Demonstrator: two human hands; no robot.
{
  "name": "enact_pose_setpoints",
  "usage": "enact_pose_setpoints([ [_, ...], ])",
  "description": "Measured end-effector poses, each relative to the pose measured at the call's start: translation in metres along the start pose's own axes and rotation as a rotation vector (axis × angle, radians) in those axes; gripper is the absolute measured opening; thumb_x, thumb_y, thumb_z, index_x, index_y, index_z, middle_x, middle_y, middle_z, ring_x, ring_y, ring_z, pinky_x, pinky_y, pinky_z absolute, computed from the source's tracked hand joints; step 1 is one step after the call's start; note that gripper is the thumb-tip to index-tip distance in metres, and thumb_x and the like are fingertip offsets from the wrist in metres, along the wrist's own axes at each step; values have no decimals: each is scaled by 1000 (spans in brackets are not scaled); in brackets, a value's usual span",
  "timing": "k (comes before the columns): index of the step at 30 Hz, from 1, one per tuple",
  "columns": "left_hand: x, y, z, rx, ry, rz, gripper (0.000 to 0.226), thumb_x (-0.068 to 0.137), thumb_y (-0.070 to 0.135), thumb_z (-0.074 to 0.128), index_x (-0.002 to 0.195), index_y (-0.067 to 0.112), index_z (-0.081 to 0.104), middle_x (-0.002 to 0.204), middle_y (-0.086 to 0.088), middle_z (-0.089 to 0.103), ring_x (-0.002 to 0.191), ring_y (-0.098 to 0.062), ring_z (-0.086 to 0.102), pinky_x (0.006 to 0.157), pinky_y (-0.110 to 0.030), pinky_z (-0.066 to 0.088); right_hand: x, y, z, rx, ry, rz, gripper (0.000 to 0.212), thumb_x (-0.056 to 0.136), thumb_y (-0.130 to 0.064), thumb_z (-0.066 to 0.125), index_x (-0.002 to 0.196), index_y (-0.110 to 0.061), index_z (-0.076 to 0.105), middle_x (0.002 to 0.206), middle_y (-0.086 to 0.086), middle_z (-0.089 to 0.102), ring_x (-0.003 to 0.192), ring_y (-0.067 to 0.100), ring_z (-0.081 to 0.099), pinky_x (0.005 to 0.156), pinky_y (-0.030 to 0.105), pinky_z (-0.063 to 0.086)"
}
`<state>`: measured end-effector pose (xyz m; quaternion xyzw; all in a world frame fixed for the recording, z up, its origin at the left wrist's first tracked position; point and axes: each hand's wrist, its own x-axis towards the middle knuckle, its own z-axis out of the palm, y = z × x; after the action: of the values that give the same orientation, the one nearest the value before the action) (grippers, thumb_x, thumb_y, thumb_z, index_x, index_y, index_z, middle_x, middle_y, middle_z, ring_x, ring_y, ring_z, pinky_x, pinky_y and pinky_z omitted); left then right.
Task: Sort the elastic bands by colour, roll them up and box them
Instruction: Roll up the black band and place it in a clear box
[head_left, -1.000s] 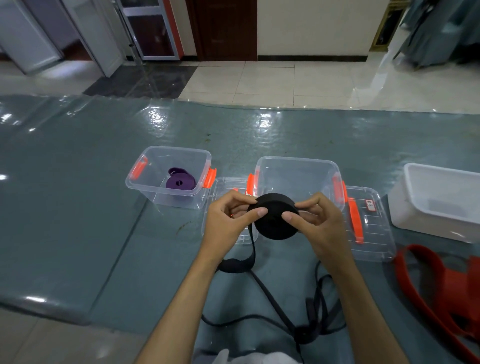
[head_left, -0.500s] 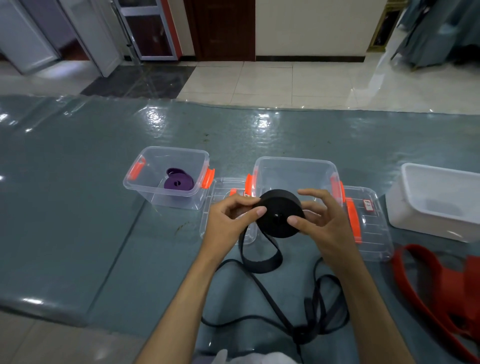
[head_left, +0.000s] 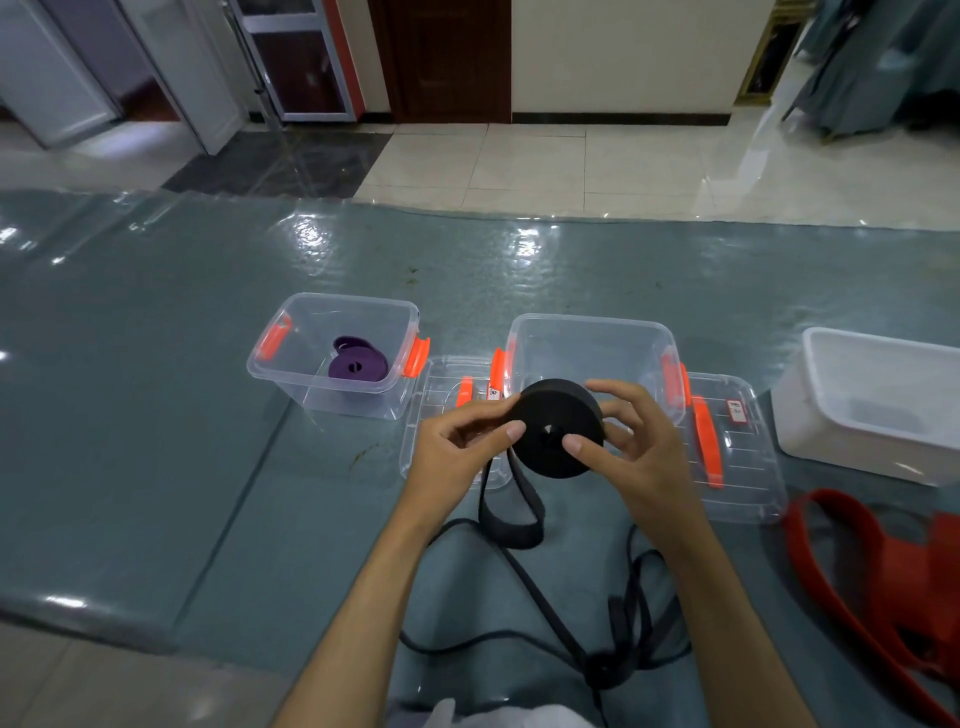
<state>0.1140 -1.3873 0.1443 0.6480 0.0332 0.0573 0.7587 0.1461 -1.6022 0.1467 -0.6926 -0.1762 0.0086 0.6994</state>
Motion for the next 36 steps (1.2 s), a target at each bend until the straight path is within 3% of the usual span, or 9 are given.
enact_pose_setpoints([
  [4, 2, 6, -4, 7, -30, 0, 30, 87, 9, 83, 114, 22, 81, 115, -3, 80, 109, -20, 76, 89, -23, 59, 1, 1, -1, 11, -54, 45, 44, 87, -4, 83, 122, -16, 60, 115, 5, 75, 111, 27, 73, 91, 37, 63],
  [9, -2, 2, 7, 36, 49, 32, 19, 81, 17, 89, 98, 24, 81, 105, -6, 80, 102, -23, 77, 90, -28, 58, 1, -3, 1, 52, 12, 132, 41, 81, -18, 87, 105, -14, 54, 102, 13, 77, 92, 32, 79, 73, 51, 67],
  [15, 0, 6, 1, 54, -97, 6, 38, 87, 9, 84, 124, 16, 77, 121, -3, 78, 117, -21, 72, 103, -33, 57, -1, -3, 2, 50, 63, 45, 35, 89, -16, 82, 120, -17, 65, 113, 10, 75, 110, 30, 74, 86, 47, 65],
  [19, -1, 4, 5, 57, -15, 28, 29, 81, 7, 89, 106, 15, 78, 107, -7, 80, 104, -23, 77, 90, -26, 59, 2, 1, -2, 19, -37, 165, 34, 83, -16, 86, 99, -19, 57, 103, 14, 76, 94, 31, 79, 75, 50, 67],
  [22, -1, 0, 6, 18, -10, 15, 24, 79, 9, 90, 93, 21, 75, 103, -8, 79, 103, -23, 77, 89, -24, 58, -3, 3, 0, -2, -30, 148, 37, 83, -17, 88, 107, -20, 60, 102, 11, 78, 91, 29, 80, 71, 46, 67],
  [24, 0, -2, 0, -6, -56, -17, 21, 82, 11, 88, 99, 19, 78, 110, -9, 79, 109, -25, 76, 93, -27, 58, -4, 3, 2, -7, 0, 91, 40, 85, -17, 86, 118, -24, 65, 106, 6, 78, 100, 28, 78, 78, 41, 67],
  [27, 1, -1, -8, 1, -130, -57, 34, 83, 14, 86, 117, 19, 80, 120, -6, 78, 116, -24, 74, 96, -26, 57, -5, 6, 3, -21, 27, 44, 35, 88, -14, 83, 118, -21, 68, 114, 2, 75, 110, 27, 74, 89, 44, 64],
  [32, -1, -6, -6, 38, -46, -18, 28, 78, 17, 91, 104, 21, 80, 108, -7, 80, 106, -25, 77, 90, -27, 59, -3, 6, -3, -1, -49, 224, 40, 79, -21, 91, 104, -19, 60, 105, 8, 80, 93, 28, 80, 72, 42, 67],
  [36, -4, -14, -1, -4, -19, -39, 25, 83, 3, 86, 97, 21, 78, 105, -8, 80, 105, -23, 77, 90, -27, 59, -2, 4, -4, -54, 28, 180, 39, 72, -26, 94, 94, -17, 63, 103, 9, 78, 95, 25, 80, 74, 41, 67],
])
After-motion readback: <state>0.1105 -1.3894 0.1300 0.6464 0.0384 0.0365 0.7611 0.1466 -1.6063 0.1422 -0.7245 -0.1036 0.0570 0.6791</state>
